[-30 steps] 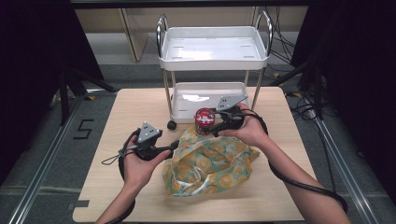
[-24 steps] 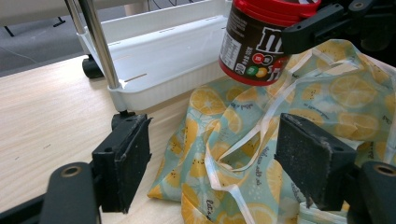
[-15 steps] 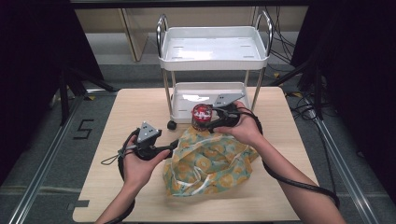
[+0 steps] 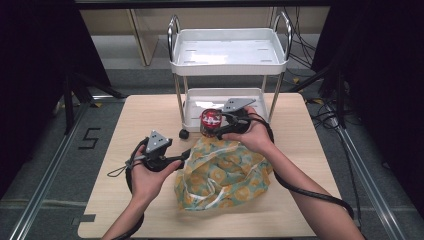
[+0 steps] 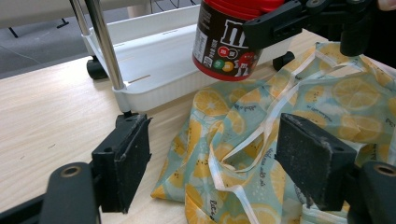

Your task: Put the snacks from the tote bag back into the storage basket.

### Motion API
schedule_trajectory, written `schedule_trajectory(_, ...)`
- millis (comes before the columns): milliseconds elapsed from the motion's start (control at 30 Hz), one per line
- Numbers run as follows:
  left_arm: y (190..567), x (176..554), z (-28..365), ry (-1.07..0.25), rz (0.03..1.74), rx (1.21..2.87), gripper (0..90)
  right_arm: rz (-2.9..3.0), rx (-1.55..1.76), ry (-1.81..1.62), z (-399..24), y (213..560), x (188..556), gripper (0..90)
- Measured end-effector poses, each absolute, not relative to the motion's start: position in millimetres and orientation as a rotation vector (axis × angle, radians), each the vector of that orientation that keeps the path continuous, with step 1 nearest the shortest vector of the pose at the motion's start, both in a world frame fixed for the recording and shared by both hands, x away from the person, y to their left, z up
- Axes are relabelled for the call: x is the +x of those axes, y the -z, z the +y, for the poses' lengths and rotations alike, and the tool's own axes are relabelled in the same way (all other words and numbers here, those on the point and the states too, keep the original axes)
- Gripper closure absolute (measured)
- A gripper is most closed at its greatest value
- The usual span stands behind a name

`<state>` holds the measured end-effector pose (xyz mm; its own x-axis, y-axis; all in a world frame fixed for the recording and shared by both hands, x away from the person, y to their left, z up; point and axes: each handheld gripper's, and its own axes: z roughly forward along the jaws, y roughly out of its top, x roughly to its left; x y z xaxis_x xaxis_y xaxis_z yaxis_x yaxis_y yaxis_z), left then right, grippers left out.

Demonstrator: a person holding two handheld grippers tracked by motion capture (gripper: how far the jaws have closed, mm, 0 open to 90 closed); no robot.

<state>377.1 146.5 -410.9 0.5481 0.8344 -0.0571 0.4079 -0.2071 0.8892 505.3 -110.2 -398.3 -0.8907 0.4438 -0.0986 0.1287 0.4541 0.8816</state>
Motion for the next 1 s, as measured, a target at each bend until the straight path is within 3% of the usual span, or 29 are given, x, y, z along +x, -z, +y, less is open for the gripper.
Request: schedule_trajectory(1000, 412, 378, 148, -0.553, 1.043, 1.809, 25.2, 2.424, 0.514, -1.349, -99, 401, 530, 25.6)
